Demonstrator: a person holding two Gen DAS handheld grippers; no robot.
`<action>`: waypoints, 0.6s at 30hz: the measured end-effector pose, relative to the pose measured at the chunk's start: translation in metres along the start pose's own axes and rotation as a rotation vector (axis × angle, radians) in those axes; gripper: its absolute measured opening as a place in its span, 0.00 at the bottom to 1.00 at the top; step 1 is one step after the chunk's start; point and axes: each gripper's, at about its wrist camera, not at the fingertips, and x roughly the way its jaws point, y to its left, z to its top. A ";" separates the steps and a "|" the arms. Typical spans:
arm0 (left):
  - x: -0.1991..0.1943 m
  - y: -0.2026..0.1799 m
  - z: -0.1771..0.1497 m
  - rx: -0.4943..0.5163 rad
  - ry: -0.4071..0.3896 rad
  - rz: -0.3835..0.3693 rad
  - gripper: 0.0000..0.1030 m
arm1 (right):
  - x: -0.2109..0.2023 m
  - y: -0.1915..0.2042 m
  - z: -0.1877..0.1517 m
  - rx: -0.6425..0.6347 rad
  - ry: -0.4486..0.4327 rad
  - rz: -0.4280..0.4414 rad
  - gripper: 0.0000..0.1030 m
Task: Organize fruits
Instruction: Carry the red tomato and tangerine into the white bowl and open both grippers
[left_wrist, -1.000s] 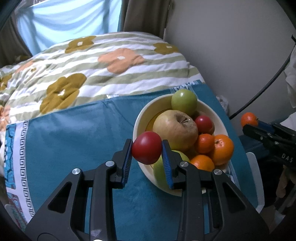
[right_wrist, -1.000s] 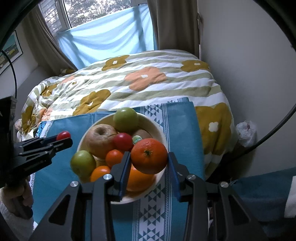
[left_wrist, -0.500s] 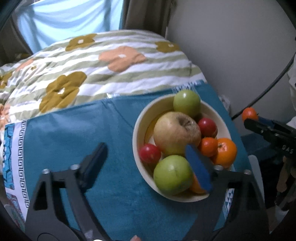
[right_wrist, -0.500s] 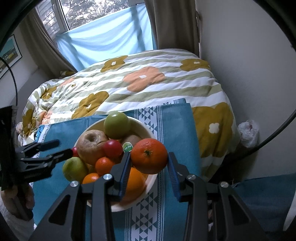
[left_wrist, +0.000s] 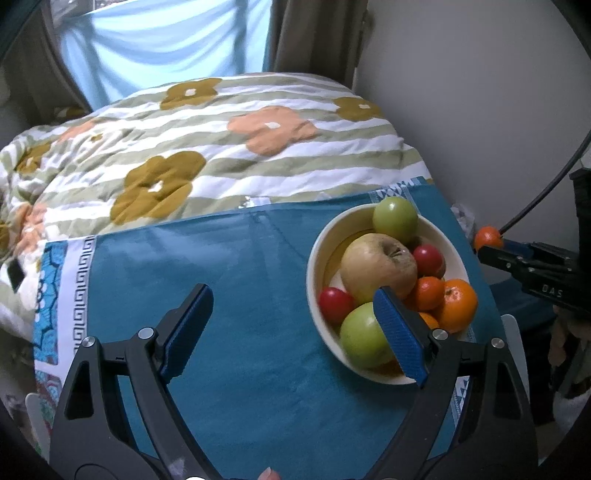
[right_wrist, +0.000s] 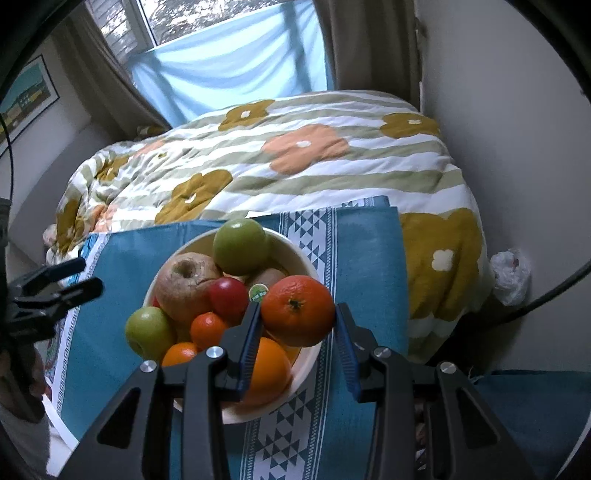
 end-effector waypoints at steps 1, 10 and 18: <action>-0.001 0.001 -0.001 -0.003 -0.001 0.006 0.91 | 0.002 0.000 -0.001 -0.007 0.005 0.001 0.35; -0.005 0.009 -0.010 -0.041 -0.009 0.036 0.91 | 0.021 0.000 -0.007 -0.027 0.035 0.032 0.35; -0.010 0.012 -0.017 -0.061 -0.018 0.046 0.91 | 0.030 -0.005 -0.008 -0.003 0.045 0.068 0.48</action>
